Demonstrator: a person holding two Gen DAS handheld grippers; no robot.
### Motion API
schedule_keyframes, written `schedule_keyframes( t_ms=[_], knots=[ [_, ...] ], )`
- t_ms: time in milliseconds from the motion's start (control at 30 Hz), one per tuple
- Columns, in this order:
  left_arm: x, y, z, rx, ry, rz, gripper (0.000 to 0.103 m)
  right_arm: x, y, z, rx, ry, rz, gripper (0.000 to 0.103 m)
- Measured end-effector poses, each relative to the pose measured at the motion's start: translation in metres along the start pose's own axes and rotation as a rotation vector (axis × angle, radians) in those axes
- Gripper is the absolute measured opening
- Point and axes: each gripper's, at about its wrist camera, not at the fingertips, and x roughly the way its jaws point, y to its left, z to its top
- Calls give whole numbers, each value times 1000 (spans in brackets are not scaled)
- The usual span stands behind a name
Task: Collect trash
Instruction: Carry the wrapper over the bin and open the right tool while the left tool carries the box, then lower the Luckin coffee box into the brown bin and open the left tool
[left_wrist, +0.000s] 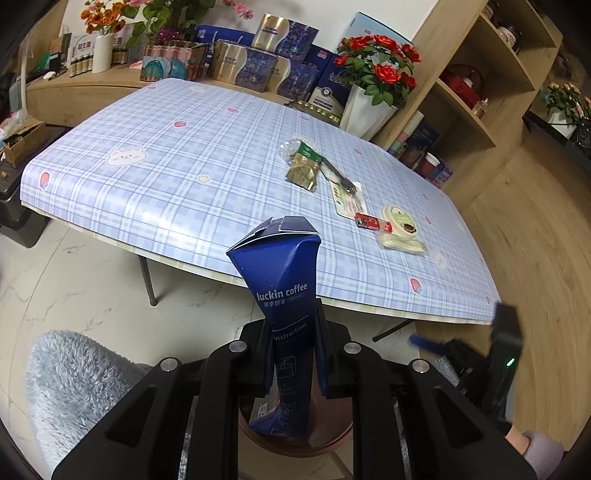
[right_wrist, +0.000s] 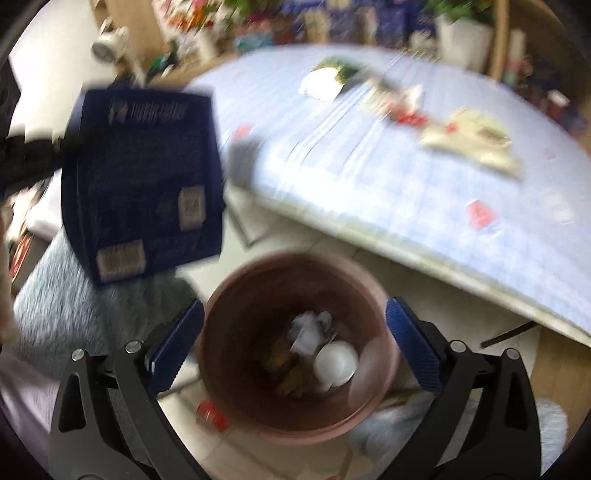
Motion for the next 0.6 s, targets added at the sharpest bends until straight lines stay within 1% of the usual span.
schedule_keyframes(
  t_ms=[100, 133, 167, 300, 367, 467, 600],
  knots=[
    [2, -7, -2, 19, 13, -8, 17, -22, -14, 6, 40, -120, -41, 97],
    [4, -10, -3, 26, 19, -12, 17, -31, -19, 8, 58, -175, -71, 97],
    [5, -13, -4, 32, 24, -14, 17, -35, -18, 6, 67, -200, -85, 97],
    [11, -22, -8, 56, 48, -25, 17, -58, -37, 10, 106, -298, -153, 97],
    [16, -27, -10, 67, 73, -31, 17, -62, -41, 14, 118, -319, -180, 97],
    [28, -32, -15, 79, 132, -39, 17, -67, -52, 13, 144, -338, -227, 97],
    [47, -36, -23, 73, 226, -55, 17, -71, -65, 10, 177, -355, -254, 97]
  ],
)
